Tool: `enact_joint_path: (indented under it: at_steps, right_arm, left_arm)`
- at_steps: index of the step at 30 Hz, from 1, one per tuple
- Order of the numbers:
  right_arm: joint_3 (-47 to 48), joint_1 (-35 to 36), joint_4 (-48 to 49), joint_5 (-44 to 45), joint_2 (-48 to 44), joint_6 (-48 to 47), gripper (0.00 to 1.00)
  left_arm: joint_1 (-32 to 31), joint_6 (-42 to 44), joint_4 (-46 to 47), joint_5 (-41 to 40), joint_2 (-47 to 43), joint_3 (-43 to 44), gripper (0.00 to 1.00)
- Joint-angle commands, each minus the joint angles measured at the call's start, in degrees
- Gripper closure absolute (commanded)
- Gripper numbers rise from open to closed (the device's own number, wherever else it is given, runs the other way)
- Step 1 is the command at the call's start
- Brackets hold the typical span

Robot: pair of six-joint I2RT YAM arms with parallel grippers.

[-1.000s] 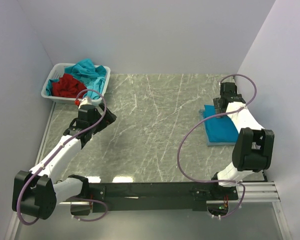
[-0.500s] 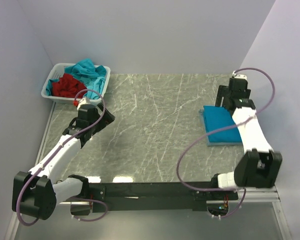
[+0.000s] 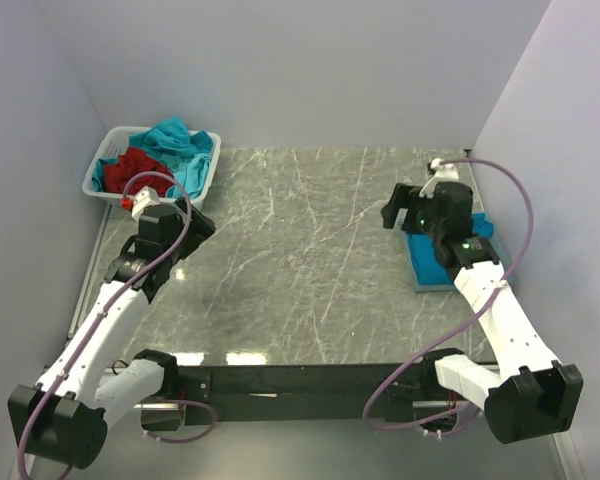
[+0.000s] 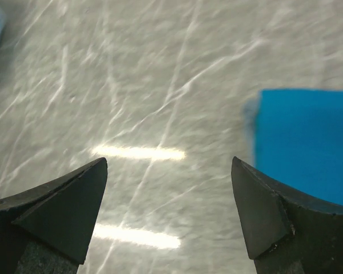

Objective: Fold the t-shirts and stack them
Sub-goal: Reset both grippers

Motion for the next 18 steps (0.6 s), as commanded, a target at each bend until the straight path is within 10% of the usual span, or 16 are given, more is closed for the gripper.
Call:
enact_joint_path:
  at_steps: [1,18]
  right_arm:
    - [-4.8,1.8,8.6,-7.8,-0.5,4.9,0.05]
    - [-15.2,2.6,15.7,-6.9,-5.5,9.5,0.04]
  left_arm:
    - [-0.2,-1.9,-3.9,-5.2,-3.7,1.3,0.0]
    - [-0.3,-5.0,-5.0,-4.6,-11.4,-5.7,0.01]
